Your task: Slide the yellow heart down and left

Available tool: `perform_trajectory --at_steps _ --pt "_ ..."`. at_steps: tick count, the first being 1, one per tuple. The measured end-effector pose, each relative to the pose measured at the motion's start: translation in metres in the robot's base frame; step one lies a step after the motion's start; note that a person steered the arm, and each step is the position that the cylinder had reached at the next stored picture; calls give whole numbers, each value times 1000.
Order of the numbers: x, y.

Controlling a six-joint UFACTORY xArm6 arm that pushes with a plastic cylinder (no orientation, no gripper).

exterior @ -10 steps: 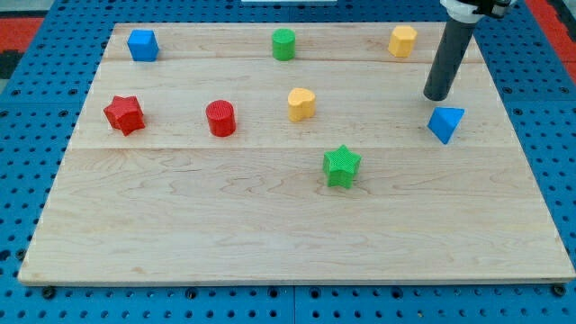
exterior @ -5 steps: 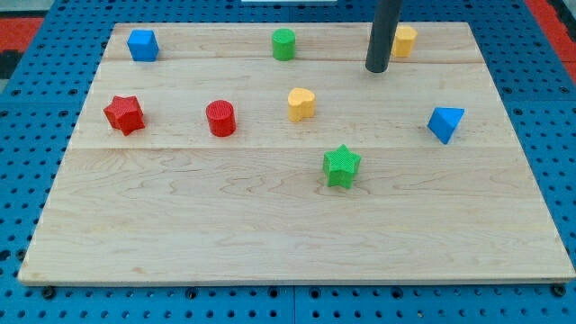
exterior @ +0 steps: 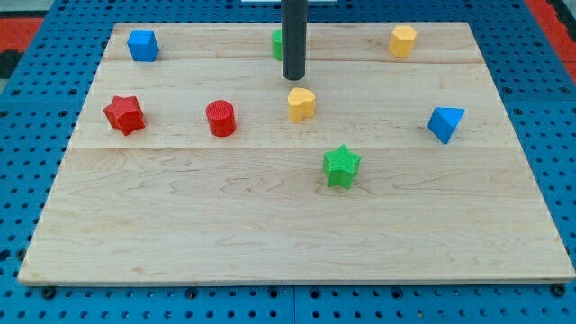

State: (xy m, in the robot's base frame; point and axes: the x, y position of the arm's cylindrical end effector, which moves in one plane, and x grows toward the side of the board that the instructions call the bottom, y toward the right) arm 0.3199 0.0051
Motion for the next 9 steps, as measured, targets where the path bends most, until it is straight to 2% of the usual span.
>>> perform_trajectory --at_steps 1,2,3,4,5,6,7,8,9 --pt "18 33" --pt "41 95" --pt "57 93" --pt "12 49" --pt "21 -8" --pt "96 63" --pt "152 83" --pt "114 57" --pt "147 13"
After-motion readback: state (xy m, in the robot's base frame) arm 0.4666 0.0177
